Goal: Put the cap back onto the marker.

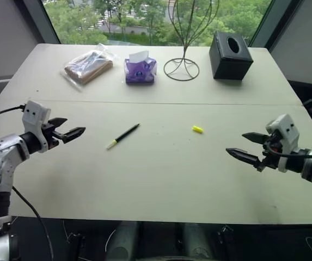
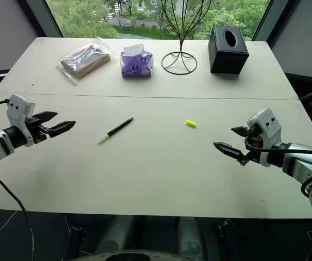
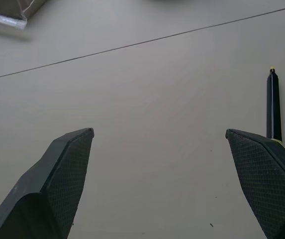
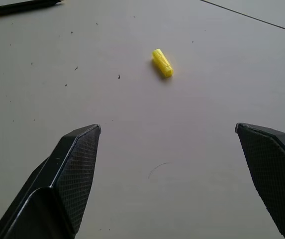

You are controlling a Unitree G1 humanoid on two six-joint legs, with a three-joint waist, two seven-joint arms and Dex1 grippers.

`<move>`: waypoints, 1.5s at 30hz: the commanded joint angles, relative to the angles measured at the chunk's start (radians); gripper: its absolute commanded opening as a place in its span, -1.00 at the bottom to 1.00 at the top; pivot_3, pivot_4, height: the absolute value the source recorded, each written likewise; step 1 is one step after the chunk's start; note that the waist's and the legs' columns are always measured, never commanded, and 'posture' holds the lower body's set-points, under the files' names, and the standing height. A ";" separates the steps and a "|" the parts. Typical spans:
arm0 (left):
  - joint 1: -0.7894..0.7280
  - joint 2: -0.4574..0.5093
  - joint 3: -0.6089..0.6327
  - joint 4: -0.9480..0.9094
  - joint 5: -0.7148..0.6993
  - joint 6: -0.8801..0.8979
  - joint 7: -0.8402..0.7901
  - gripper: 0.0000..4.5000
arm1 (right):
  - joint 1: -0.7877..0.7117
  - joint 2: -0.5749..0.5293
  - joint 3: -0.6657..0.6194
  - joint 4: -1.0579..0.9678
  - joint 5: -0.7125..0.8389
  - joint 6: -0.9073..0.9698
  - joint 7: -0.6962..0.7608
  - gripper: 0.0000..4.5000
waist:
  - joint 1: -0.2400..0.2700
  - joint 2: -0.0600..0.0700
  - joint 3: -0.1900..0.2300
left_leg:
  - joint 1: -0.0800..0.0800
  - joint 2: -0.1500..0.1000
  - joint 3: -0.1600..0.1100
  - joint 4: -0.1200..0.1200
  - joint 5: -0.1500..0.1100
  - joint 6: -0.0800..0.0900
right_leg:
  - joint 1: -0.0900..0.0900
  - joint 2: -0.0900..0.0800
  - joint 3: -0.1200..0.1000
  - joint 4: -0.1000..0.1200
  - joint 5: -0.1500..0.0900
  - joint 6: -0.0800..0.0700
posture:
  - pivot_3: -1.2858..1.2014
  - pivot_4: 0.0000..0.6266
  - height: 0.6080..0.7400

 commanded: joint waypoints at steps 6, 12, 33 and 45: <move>0.005 -0.012 0.045 -0.031 -0.024 -0.017 -0.001 0.98 | 0.001 -0.005 -0.018 -0.012 -0.006 -0.010 -0.016 1.00 | 0.000 0.000 0.000 | 0.000 0.000 0.000 0.002 0.000 0.000 | 0.000 0.000 0.000 0.001 0.000 0.000 | 0.03 -0.52 1.00; -0.031 -0.039 0.040 -0.006 -0.007 -0.045 0.040 0.98 | 0.002 0.002 0.002 0.005 -0.048 -0.033 -0.037 1.00 | 0.000 0.000 0.000 | 0.000 0.000 0.000 0.006 0.000 0.000 | 0.001 0.000 0.000 0.004 0.000 0.000 | 0.03 -0.52 1.00; -0.097 -0.015 -0.007 0.072 0.033 -0.090 -0.031 0.98 | 0.009 0.042 0.001 -0.011 -0.073 -0.050 -0.073 1.00 | 0.000 0.000 0.000 | 0.000 0.000 -0.001 0.013 0.000 0.000 | 0.001 0.000 0.000 0.012 -0.001 -0.002 | 0.03 -0.52 1.00; -0.175 -0.031 -0.100 0.086 0.044 -0.102 -0.143 0.98 | -0.117 0.013 0.019 -0.165 0.155 0.060 0.026 1.00 | -0.002 0.000 0.000 | 0.000 0.000 -0.001 0.013 0.000 0.000 | 0.001 0.001 0.000 0.013 -0.001 -0.002 | 0.03 -0.52 1.00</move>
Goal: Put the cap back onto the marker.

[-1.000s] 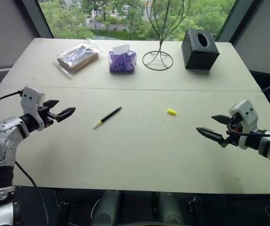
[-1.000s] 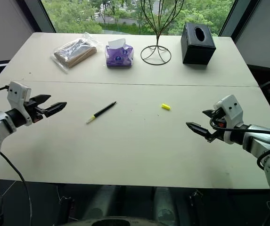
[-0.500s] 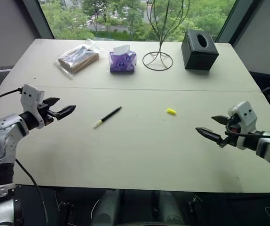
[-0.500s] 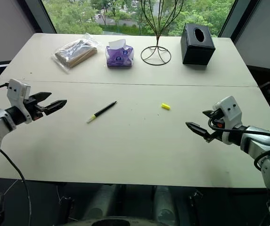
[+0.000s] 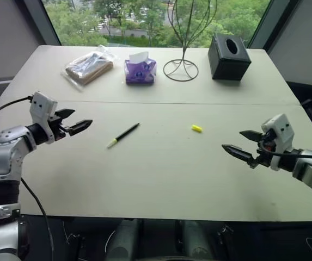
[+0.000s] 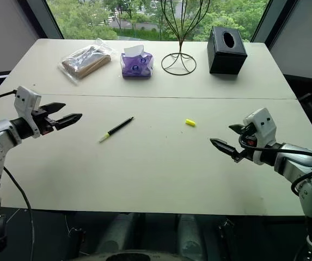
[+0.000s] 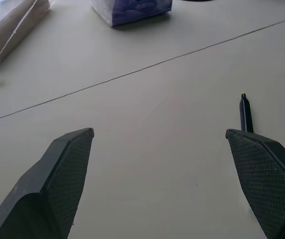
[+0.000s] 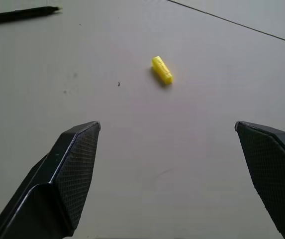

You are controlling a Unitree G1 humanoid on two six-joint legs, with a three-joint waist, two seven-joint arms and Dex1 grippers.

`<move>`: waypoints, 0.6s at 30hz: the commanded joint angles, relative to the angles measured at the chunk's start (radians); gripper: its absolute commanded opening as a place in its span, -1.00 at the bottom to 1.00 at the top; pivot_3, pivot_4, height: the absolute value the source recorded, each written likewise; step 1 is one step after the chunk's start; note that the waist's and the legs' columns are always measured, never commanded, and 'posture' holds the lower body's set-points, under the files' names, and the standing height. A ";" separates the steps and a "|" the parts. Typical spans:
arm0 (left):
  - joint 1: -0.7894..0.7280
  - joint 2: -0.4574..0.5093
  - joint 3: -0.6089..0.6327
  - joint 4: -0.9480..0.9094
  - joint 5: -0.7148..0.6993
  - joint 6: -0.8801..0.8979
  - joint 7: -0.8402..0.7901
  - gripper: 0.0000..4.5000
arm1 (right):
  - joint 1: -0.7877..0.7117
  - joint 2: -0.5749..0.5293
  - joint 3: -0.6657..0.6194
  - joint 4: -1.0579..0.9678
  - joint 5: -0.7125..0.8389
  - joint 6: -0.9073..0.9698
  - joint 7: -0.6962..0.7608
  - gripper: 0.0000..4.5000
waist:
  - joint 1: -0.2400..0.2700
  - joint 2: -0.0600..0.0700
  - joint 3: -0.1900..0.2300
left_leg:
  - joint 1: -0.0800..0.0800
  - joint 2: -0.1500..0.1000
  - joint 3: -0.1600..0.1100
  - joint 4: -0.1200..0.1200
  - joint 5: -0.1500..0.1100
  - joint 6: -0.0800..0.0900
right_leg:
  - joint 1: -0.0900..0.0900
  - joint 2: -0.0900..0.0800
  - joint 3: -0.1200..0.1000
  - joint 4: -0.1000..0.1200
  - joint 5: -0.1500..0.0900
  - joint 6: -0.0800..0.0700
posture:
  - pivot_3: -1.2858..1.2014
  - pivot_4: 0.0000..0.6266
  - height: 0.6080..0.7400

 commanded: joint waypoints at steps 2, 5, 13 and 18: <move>-0.070 -0.014 -0.066 0.020 0.032 -0.049 -0.049 0.98 | -0.134 -0.038 0.065 -0.133 0.106 0.028 0.053 1.00 | 0.000 -0.001 0.000 | 0.000 0.000 0.000 0.000 0.000 0.000 | 0.000 0.000 0.000 0.000 0.000 0.000 | 0.03 -0.52 1.00; -0.117 -0.053 -0.112 0.056 0.057 -0.081 -0.058 0.98 | -0.224 -0.022 0.137 -0.156 0.122 0.035 0.052 1.00 | 0.003 -0.001 0.000 | 0.000 0.000 0.000 0.001 0.000 0.000 | 0.000 0.000 0.000 0.000 0.000 0.000 | 0.03 -0.52 1.00; -0.212 -0.219 -0.222 0.121 0.156 -0.157 0.019 0.98 | -0.285 0.001 0.247 -0.147 0.056 -0.006 0.027 1.00 | 0.004 -0.002 -0.001 | -0.001 -0.002 -0.001 0.002 0.000 0.000 | 0.000 -0.001 0.000 0.000 0.002 0.003 | 0.03 -0.52 1.00; -0.210 -0.277 -0.274 0.153 0.202 -0.179 0.026 0.98 | -0.261 0.013 0.264 -0.149 0.017 -0.033 0.009 1.00 | -0.004 -0.002 -0.001 | 0.000 -0.001 0.000 0.001 0.000 0.000 | 0.000 0.000 0.000 0.001 0.002 0.004 | 0.03 -0.52 1.00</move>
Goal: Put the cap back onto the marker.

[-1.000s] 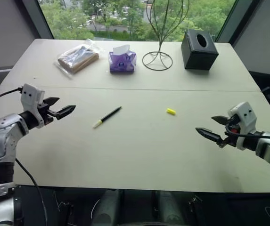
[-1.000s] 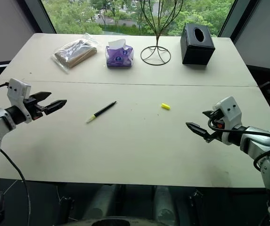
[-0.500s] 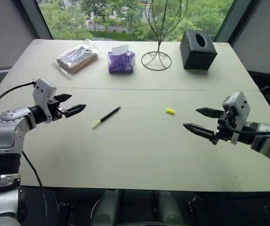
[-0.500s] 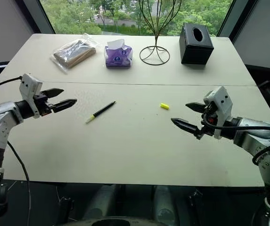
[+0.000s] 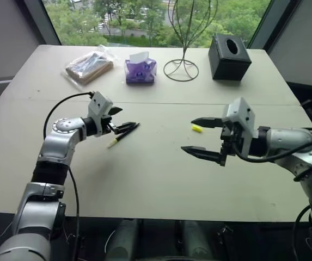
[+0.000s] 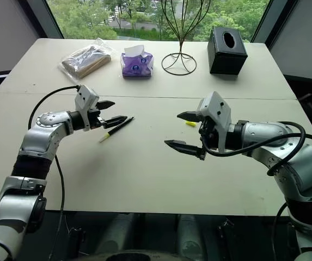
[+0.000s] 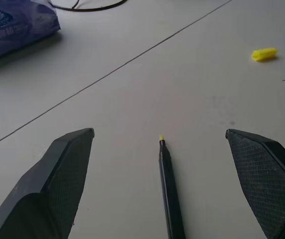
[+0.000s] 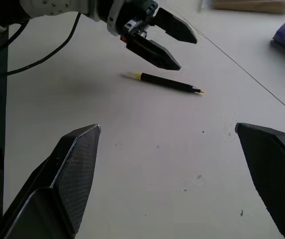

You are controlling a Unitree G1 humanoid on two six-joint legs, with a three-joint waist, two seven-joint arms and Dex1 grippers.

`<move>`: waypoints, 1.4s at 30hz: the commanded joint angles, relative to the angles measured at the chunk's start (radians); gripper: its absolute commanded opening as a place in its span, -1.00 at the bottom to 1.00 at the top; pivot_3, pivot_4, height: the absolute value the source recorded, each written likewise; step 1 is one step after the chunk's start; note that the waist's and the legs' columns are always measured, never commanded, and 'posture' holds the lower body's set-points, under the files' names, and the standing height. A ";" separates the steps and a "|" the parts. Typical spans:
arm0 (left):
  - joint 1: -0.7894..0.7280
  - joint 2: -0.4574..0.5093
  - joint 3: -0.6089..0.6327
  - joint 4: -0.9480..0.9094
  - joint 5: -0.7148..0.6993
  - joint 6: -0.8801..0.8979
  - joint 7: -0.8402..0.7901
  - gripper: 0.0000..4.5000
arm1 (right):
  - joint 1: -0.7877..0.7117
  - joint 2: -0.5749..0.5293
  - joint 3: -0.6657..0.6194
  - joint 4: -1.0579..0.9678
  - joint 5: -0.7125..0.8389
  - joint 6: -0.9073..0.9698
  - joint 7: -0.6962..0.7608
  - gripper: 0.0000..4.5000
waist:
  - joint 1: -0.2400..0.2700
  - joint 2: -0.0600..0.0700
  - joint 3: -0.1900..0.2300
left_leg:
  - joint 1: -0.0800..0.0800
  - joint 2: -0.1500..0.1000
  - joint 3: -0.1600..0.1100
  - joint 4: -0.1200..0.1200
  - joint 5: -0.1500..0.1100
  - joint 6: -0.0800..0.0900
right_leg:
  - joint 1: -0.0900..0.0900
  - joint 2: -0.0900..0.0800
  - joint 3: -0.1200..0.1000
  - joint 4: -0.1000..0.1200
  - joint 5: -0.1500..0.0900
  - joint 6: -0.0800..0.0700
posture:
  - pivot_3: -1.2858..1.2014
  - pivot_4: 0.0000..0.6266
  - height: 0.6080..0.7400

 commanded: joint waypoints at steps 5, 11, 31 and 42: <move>-0.022 -0.026 -0.039 0.030 0.084 -0.013 0.054 0.98 | 0.038 0.007 0.006 -0.037 -0.040 -0.036 -0.027 1.00 | 0.005 0.000 0.000 | 0.000 0.000 -0.001 0.000 0.000 0.000 | 0.000 0.001 0.000 0.000 0.000 0.000 | 0.03 -0.52 1.00; -0.015 -0.013 -0.052 0.028 0.093 0.020 0.028 0.98 | 0.061 0.023 0.006 -0.048 -0.050 -0.044 -0.052 1.00 | 0.006 0.000 0.000 | 0.000 0.001 -0.001 0.001 0.000 0.000 | 0.000 0.001 0.000 0.000 0.000 0.000 | 0.03 -0.52 1.00; 0.022 0.009 -0.080 0.065 0.143 0.023 -0.006 0.98 | 0.077 0.048 0.045 -0.043 -0.121 -0.076 -0.071 1.00 | 0.004 0.000 0.000 | 0.000 0.001 -0.001 0.000 0.000 0.000 | 0.000 0.001 0.000 0.000 0.000 0.000 | 0.03 -0.52 1.00; 0.031 0.008 -0.078 0.061 0.145 0.028 -0.003 0.18 | 0.083 0.047 0.029 -0.047 -0.117 -0.068 -0.071 1.00 | 0.005 0.000 0.000 | 0.001 0.001 -0.001 0.001 0.000 0.000 | 0.000 0.001 0.000 0.001 0.000 0.000 | 0.03 -0.52 1.00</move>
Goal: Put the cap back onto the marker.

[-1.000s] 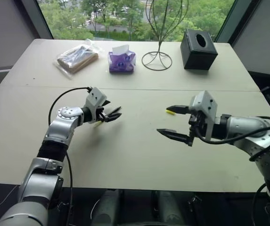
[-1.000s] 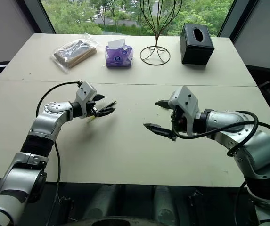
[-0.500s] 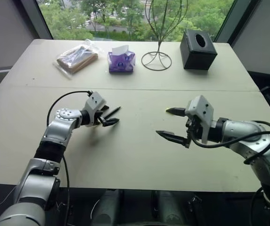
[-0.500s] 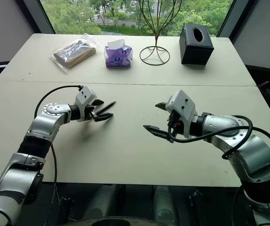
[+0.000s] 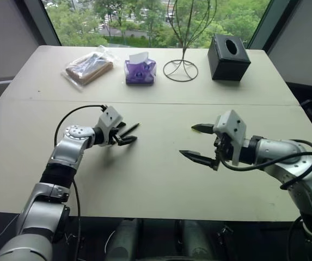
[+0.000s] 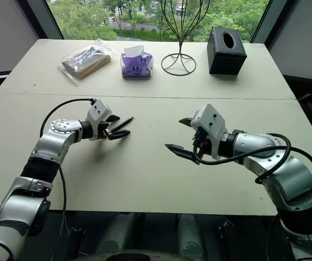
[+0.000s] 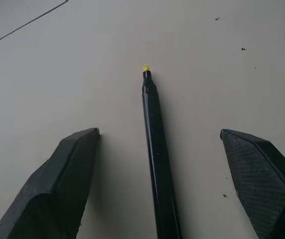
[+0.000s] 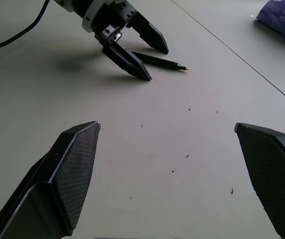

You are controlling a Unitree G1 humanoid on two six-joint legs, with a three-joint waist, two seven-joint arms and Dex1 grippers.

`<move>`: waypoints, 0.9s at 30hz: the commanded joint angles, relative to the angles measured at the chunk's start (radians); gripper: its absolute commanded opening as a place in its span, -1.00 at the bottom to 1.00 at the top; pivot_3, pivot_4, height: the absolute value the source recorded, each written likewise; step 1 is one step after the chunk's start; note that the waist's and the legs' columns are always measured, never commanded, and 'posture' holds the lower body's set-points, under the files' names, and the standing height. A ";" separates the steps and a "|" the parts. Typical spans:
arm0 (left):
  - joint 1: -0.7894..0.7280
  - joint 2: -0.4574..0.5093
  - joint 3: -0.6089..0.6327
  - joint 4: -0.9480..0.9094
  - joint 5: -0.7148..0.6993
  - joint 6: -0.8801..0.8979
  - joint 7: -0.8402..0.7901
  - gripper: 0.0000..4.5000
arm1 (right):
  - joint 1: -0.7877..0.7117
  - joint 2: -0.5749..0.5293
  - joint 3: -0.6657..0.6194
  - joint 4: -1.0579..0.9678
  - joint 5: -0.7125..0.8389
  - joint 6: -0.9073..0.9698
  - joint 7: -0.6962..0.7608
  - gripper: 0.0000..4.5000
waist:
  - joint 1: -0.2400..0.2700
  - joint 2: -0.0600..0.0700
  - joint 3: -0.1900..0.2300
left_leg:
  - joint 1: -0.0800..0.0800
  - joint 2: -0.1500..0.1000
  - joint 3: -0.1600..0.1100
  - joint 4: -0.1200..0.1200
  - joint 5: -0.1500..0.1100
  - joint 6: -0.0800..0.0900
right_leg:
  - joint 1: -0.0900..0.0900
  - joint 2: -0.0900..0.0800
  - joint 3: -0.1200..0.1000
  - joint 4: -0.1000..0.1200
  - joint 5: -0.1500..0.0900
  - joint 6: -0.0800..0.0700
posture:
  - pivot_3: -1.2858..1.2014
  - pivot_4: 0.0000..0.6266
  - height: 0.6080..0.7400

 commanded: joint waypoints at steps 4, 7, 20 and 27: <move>0.022 0.010 -0.001 -0.001 0.008 0.015 -0.007 -0.69 | -0.008 0.003 -0.031 -0.027 0.011 -0.007 -0.004 1.00 | 0.001 0.000 0.000 | 0.000 0.000 0.000 0.000 0.000 0.000 | 0.000 0.000 0.000 0.000 0.000 0.000 | 0.03 -0.52 1.00; 0.024 0.014 -0.002 -0.003 0.014 0.012 -0.003 -0.97 | -0.007 0.001 -0.033 -0.024 0.010 -0.007 -0.004 1.00 | 0.001 0.000 0.000 | 0.000 0.000 0.000 0.000 0.000 0.000 | 0.000 0.000 0.000 0.000 0.000 0.000 | 0.03 -0.52 1.00; -0.070 0.090 0.041 -0.030 -0.050 -0.025 -0.144 -0.97 | -0.013 0.080 -0.015 0.259 -0.169 -0.215 -0.057 1.00 | -0.001 -0.001 0.000 | 0.000 -0.001 0.001 0.000 0.000 0.000 | 0.000 0.001 0.000 0.000 0.000 0.000 | 0.03 -0.52 1.00; -0.147 0.185 0.045 -0.104 -0.108 -0.012 -0.309 -0.97 | -0.104 0.215 0.012 0.625 -0.280 -0.463 -0.038 1.00 | -0.008 0.000 0.000 | 0.000 -0.001 0.005 0.000 0.000 0.000 | 0.000 0.002 0.000 0.000 0.000 0.000 | 0.03 -0.52 1.00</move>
